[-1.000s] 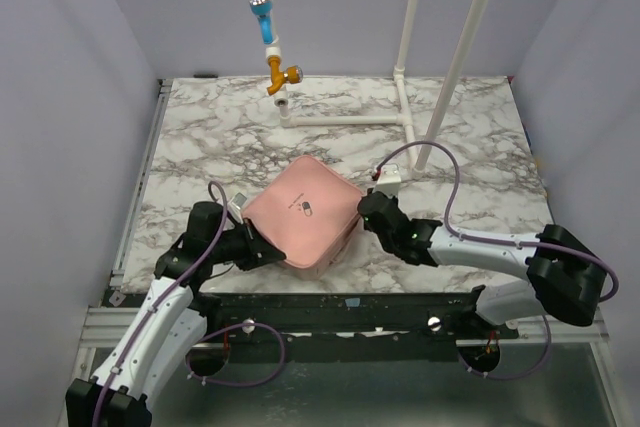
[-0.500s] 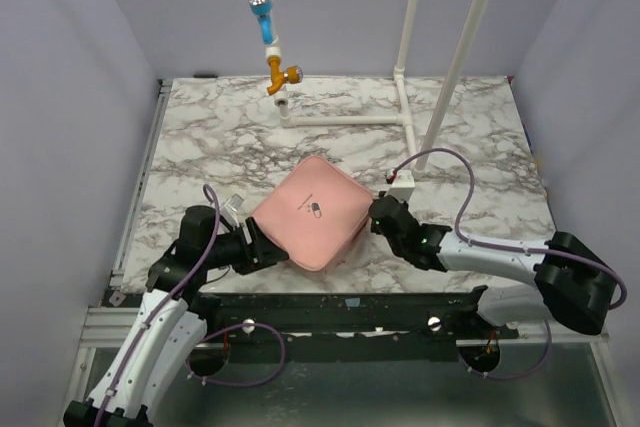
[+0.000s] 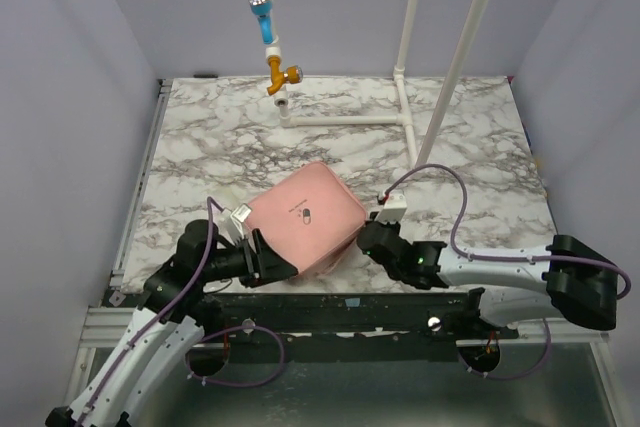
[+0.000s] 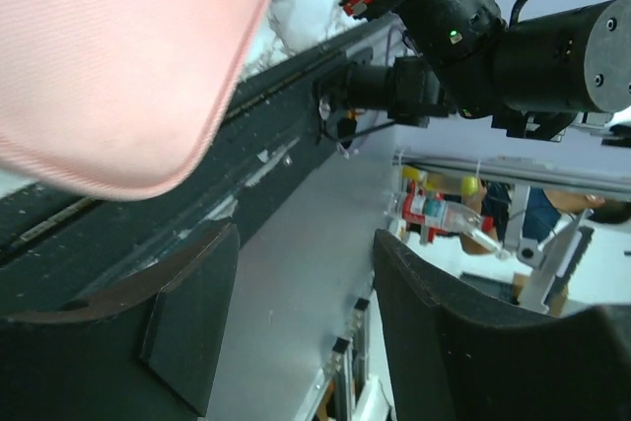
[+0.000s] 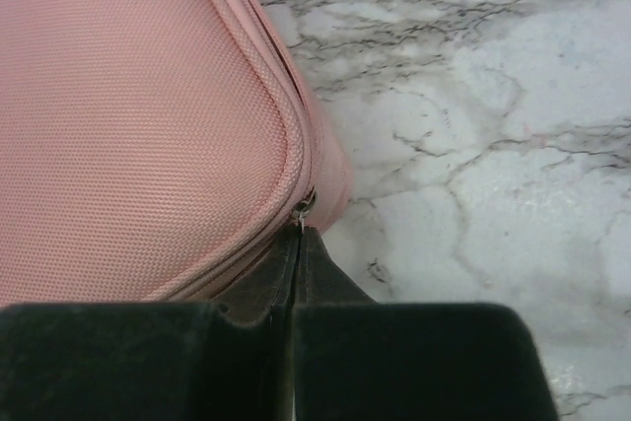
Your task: Organize the medicine kit
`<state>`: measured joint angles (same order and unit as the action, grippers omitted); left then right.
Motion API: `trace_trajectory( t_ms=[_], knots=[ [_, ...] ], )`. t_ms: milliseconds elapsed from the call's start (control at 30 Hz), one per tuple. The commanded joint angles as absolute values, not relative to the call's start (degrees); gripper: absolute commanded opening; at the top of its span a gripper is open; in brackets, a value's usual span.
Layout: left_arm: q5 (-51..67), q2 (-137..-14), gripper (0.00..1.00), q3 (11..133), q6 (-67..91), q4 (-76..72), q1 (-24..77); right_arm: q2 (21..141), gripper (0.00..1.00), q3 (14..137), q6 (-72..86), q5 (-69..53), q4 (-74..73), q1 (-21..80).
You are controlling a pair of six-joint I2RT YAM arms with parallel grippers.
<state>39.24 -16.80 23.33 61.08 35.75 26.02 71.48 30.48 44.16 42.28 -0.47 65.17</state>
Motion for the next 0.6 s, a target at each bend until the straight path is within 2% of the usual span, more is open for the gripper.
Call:
trace_trajectory(
  t_ms=[0, 167, 567],
  knots=[
    [37.7, -19.9, 0.59, 20.7, 66.6, 27.6, 32.9, 75.0, 0.01, 33.3, 49.9, 43.4, -4.3, 69.1],
    [28.2, -26.1, 0.59, 24.5, 65.5, 29.1, 42.0, 76.7, 0.01, 33.8, 50.4, 43.3, -3.3, 69.7],
    [14.2, -35.3, 0.59, 24.8, 67.5, 30.5, 48.7, 77.0, 0.01, 32.4, 52.5, 44.0, -2.7, 70.2]
  ],
)
